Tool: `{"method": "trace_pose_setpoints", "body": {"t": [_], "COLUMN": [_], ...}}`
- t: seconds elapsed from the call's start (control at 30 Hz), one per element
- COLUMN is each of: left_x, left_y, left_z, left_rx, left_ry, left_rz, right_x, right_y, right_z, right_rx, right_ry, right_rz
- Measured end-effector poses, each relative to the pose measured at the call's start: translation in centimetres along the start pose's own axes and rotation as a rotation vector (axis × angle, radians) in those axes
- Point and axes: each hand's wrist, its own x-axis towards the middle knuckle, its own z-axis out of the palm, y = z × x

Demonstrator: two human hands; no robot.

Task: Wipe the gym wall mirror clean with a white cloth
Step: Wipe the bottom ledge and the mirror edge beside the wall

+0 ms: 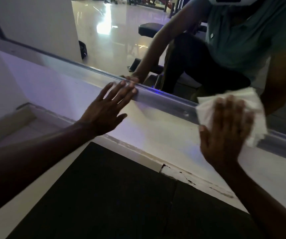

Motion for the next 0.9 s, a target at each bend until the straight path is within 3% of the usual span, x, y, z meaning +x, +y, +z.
{"method": "trace_pose_setpoints", "body": {"t": [0.1,0.23,0.37,0.47,0.57,0.73,0.9], "left_x": [-1.1,-1.0,-1.4,-1.9,-2.4,-4.2,-4.3], "left_y": [-2.1,-1.2,-5.4,-10.2,-12.2,-15.5,-17.7], "left_z": [1.7,3.3,3.7,4.8,6.6,8.1,10.1], "left_rx": [-0.017,-0.123,-0.191,-0.179,-0.16,-0.185,-0.087], "left_ry": [0.046,0.13,0.266,0.328,0.36,0.388,0.407], "left_rz": [0.009,-0.039,-0.175,-0.219,-0.175,-0.121,-0.087], "right_x": [1.2,5.5,5.3,4.0,6.3,10.3,10.4], "right_y": [-4.3,-13.8,-13.5,-12.3,-18.0,-28.0,-23.2], "right_z": [0.9,3.3,3.4,3.0,4.3,5.9,3.9], "right_rx": [-0.086,-0.042,0.054,0.006,-0.089,-0.093,-0.095], "right_ry": [0.025,-0.033,-0.003,0.005,-0.08,-0.144,-0.213], "right_rz": [0.194,-0.014,-0.053,0.109,0.244,-0.021,-0.213]}}
